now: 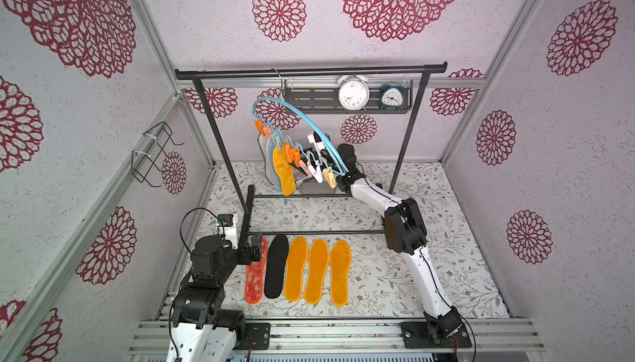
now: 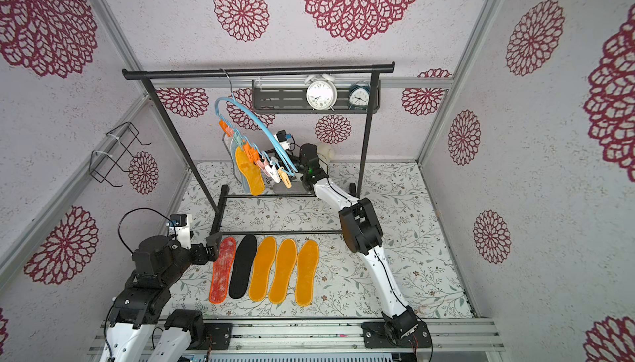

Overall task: Take the shoe insoles off the hanger
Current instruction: Remove the insole from the hanger.

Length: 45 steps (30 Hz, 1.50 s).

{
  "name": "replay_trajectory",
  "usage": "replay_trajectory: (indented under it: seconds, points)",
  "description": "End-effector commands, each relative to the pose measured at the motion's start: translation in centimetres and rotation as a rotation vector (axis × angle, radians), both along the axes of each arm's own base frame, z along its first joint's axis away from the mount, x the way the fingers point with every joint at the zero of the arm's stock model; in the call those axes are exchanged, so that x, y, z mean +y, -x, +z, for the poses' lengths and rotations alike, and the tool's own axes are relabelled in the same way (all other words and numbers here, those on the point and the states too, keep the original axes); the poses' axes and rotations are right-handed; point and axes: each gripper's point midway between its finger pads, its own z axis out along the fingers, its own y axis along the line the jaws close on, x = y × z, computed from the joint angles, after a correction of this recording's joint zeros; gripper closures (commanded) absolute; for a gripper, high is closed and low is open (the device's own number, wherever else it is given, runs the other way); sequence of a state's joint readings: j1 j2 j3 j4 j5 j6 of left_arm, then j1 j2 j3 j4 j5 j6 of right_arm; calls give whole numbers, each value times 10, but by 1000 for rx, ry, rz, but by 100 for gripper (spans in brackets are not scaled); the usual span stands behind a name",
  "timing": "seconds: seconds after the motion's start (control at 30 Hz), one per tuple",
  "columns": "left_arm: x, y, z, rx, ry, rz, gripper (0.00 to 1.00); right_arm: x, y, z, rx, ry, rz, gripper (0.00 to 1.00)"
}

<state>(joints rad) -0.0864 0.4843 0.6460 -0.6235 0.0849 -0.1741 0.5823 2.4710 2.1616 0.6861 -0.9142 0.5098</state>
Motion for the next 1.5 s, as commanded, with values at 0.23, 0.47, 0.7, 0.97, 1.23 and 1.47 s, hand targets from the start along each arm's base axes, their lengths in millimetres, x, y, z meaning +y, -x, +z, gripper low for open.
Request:
replay_trajectory:
  seconds: [0.23,0.47,0.7,0.97,1.23,1.47]
  points:
    - [-5,2,8,-14,5,-22,3,27,45,32,-33,-91,163,60]
    - [-6,3,9,-18,7,-25,3,36,53,33,-23,-106,200,90]
    - [-15,-6,39,1,68,-53,3,31,67,36,-7,-82,275,100]
    - [-37,-55,121,7,134,-164,0,16,84,38,-2,-35,326,100]
    - [-49,-124,154,-46,186,-264,4,-1,101,36,11,-4,324,100]
    - [-71,-162,166,-81,247,-397,7,-7,111,38,16,1,332,100]
